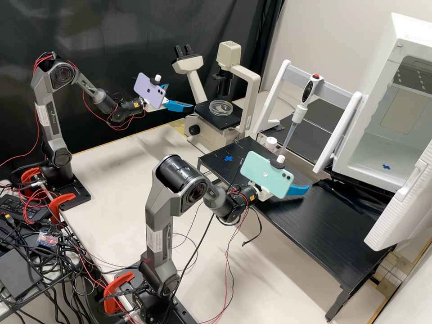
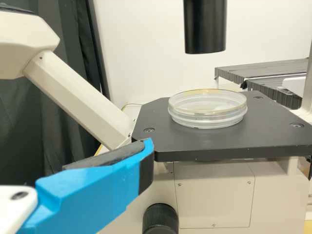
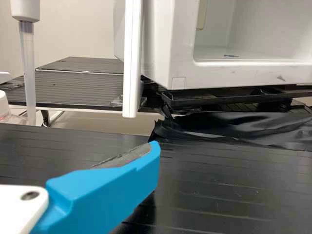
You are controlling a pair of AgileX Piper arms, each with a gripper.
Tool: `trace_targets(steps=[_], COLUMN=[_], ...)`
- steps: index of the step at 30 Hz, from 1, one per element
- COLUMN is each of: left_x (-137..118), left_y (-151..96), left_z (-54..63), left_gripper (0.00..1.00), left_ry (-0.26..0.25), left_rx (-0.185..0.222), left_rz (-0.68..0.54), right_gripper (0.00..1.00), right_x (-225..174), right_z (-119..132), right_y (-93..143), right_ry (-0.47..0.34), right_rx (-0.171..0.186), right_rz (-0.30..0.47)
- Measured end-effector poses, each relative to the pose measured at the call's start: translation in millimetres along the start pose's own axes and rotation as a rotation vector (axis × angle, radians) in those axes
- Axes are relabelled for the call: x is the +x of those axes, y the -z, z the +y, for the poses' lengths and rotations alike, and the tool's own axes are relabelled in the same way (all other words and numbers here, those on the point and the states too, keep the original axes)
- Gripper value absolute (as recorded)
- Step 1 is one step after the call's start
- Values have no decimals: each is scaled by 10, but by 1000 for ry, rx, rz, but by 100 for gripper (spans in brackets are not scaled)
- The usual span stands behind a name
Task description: Move the petri dish to the bench
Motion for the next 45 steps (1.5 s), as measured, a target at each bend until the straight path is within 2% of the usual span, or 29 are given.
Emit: trace_targets(steps=[7,12,15,21,23,30,34,38,45], left_x=[0,0,0,0,0,0,0,0,0], left_y=[0,0,0,0,0,0,0,0,0], left_z=[0,0,0,0,0,0,0,0,0], left_gripper=[100,100,100,100,100,100,100,100,100], left_ry=[0,0,0,0,0,0,0,0,0], left_rx=[0,0,0,0,0,0,0,0,0], left_rz=[0,0,0,0,0,0,0,0,0], right_gripper=[100,100,100,100,100,100,100,100,100], right_x=[-9,-75,-141,-263,-301,-313,-264,-184,50], right_z=[-4,-55,-88,-265,-376,-644,-842,-1028,-1221], right_y=[-6,52,180,556,689,1208,1518,1760,2182], right_ry=[-2,-2,9,21,41,82,116,168,198], right_rx=[2,22,5,-35,-58,-93,-135,-177,-224], right_rz=[-1,2,48,175,209,330,406,436,459])
